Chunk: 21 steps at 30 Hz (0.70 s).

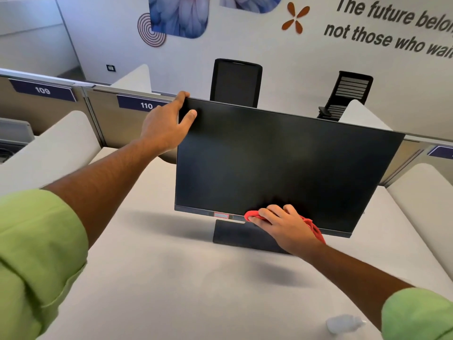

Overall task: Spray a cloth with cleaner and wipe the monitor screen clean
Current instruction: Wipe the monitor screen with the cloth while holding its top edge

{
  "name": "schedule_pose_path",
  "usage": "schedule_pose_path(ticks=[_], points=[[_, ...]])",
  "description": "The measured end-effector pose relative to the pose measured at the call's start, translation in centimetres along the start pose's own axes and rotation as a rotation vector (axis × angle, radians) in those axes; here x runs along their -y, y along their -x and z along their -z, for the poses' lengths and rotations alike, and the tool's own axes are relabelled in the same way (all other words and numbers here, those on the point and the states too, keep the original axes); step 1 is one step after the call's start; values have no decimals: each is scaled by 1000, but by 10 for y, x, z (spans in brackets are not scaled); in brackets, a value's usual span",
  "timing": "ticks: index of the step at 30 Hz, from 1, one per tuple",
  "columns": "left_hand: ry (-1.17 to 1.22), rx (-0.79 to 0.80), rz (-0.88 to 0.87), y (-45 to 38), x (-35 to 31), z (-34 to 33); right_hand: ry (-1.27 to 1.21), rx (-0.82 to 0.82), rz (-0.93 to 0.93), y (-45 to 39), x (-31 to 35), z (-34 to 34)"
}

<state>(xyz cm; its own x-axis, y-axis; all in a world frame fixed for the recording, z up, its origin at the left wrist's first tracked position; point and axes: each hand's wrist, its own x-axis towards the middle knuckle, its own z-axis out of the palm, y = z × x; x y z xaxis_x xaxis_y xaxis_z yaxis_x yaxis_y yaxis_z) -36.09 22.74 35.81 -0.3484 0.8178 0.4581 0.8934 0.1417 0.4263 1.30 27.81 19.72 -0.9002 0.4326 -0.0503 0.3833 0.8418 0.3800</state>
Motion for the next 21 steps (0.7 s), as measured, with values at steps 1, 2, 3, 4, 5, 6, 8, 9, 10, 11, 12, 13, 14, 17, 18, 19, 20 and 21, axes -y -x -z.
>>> schedule_pose_path(ticks=[1, 2, 3, 4, 5, 6, 8, 9, 10, 11, 12, 13, 14, 17, 18, 19, 20, 21], points=[[5, -4, -2, 1, 0, 0, 5, 21, -8, 6, -5, 1], [5, -2, -1, 1, 0, 0, 9, 46, -15, 11, -11, 2], [0, 1, -1, 2, 1, 0, 16, 69, -25, 17, -15, 1], [-9, 2, -3, 3, 2, 0, 24, 91, -37, 22, -20, 1], [-18, 1, -5, 4, 3, 1, 29, 106, -52, 26, -24, 0], [-24, 1, -4, 6, 3, 1, 32, 114, -68, 31, -28, -1], [-31, 2, -3, 8, 3, 2, 35, 129, -93, 39, -36, -4], [-30, 1, -4, 9, 2, 2, 34, 134, -103, 43, -40, -6], [-27, 0, -2, 10, 1, 2, 31, 134, -114, 48, -44, -7], [-24, -1, 2, 10, 1, 2, 28, 129, -126, 53, -48, -8], [-23, 0, 9, 10, 0, 2, 27, 123, -138, 59, -52, -10], [-24, -1, 14, 10, 0, 1, 30, 115, -150, 64, -56, -12], [-27, -2, 18, 11, -1, 1, 34, 109, -161, 68, -59, -14], [-39, -9, 29, 12, -5, 2, 38, 86, -200, 78, -66, -23], [-35, -6, 33, 11, -8, 3, 30, 82, -214, 81, -68, -26], [-27, 2, 36, 10, -9, 3, 18, 77, -232, 83, -69, -29], [-20, 12, 36, 8, -10, 4, 2, 66, -251, 85, -69, -30], [-18, 21, 35, 7, -10, 4, -18, 45, -269, 86, -69, -30]])
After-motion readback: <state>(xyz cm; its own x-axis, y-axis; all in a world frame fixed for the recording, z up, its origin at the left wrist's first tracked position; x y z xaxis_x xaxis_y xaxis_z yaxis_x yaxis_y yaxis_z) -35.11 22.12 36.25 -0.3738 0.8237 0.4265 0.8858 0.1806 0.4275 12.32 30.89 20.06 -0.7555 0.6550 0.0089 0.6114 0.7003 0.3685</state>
